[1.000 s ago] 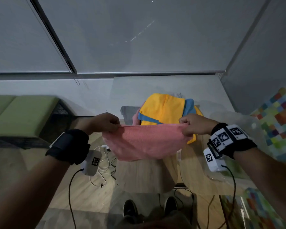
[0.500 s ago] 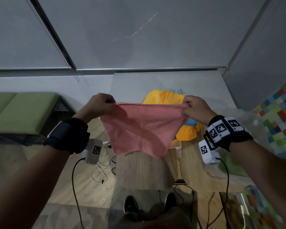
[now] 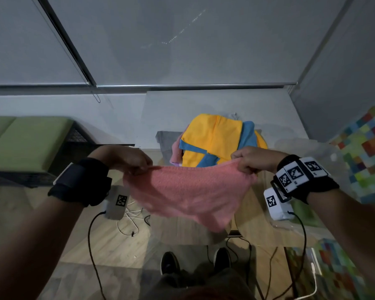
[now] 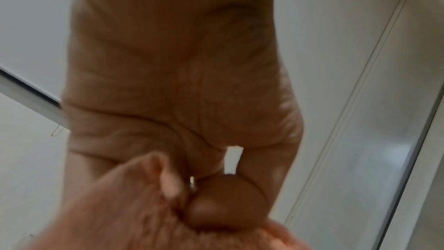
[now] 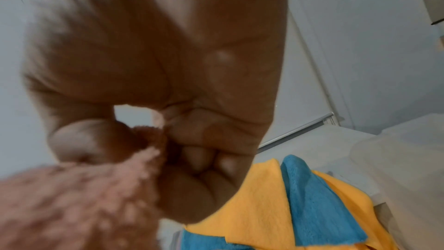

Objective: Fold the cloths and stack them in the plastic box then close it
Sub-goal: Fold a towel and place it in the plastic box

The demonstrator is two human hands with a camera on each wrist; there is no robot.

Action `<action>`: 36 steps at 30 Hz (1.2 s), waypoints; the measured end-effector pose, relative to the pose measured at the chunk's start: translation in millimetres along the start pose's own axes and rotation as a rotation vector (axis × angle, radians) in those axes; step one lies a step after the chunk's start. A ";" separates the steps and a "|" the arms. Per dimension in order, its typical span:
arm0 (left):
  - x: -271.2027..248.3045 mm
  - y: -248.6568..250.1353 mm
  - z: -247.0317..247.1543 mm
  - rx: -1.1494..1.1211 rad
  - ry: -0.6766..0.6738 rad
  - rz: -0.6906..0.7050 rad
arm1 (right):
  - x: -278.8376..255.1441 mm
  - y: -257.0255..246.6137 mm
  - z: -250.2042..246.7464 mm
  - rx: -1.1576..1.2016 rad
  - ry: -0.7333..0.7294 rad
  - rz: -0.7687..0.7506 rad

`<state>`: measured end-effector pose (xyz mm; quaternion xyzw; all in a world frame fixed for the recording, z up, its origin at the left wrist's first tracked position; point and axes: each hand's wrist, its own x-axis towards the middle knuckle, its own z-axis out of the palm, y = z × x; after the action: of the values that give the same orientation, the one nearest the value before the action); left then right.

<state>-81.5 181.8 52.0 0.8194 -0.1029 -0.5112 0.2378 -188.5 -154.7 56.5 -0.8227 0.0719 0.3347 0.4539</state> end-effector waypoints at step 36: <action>180.4 -57.5 16.9 0.039 0.901 0.178 | 155.9 102.2 26.6 -0.006 0.737 -0.075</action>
<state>-18.4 152.4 -124.9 0.9523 -0.0687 -0.0795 0.2864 -125.2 -163.7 -120.7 -0.8914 0.1995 -0.0007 0.4070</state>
